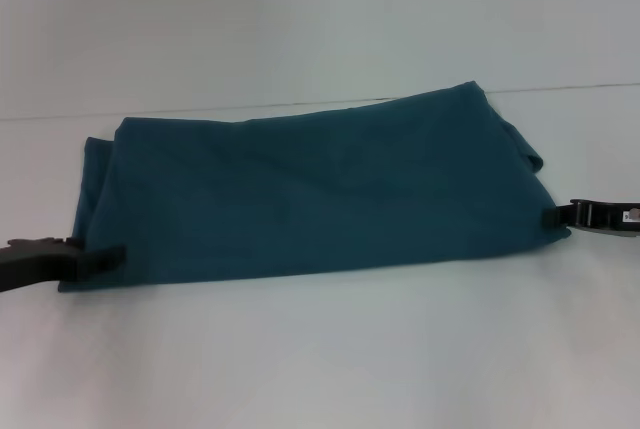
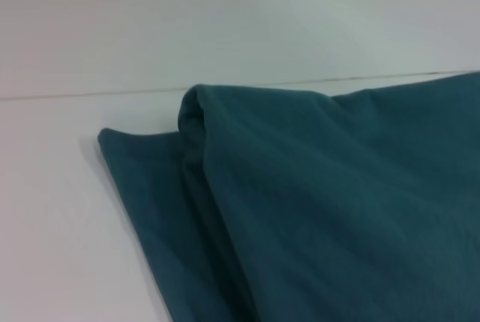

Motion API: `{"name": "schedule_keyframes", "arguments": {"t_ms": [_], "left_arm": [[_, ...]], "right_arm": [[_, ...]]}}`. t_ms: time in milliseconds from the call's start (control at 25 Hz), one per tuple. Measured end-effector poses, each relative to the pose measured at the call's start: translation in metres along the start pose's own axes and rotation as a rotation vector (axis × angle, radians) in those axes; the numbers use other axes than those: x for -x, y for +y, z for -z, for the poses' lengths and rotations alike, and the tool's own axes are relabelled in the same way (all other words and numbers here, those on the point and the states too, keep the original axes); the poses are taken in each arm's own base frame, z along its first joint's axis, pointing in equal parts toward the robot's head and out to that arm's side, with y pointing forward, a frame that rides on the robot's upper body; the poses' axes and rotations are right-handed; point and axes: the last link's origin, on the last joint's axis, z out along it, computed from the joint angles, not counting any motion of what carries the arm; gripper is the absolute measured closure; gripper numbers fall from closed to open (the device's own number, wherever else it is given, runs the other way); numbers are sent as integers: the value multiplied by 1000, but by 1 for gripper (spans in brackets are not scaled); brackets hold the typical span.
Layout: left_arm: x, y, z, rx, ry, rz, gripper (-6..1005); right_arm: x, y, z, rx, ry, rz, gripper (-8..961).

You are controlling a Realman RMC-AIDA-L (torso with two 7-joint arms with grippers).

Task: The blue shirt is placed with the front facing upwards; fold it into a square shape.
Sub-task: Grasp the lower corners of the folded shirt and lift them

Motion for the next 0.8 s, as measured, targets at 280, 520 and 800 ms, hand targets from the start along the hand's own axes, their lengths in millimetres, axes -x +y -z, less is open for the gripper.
{"name": "schedule_keyframes", "arguments": {"t_ms": [280, 520, 800], "left_arm": [[-2, 0, -1, -5, -1, -9, 457], [-1, 0, -2, -13, -1, -5, 602], [-4, 0, -3, -11, 3, -5, 845]], "right_arm": [[-1, 0, 0, 1, 0, 1, 882], [-2, -1, 1, -2, -1, 0, 875], [-2, -1, 1, 4, -7, 0, 867]]}}
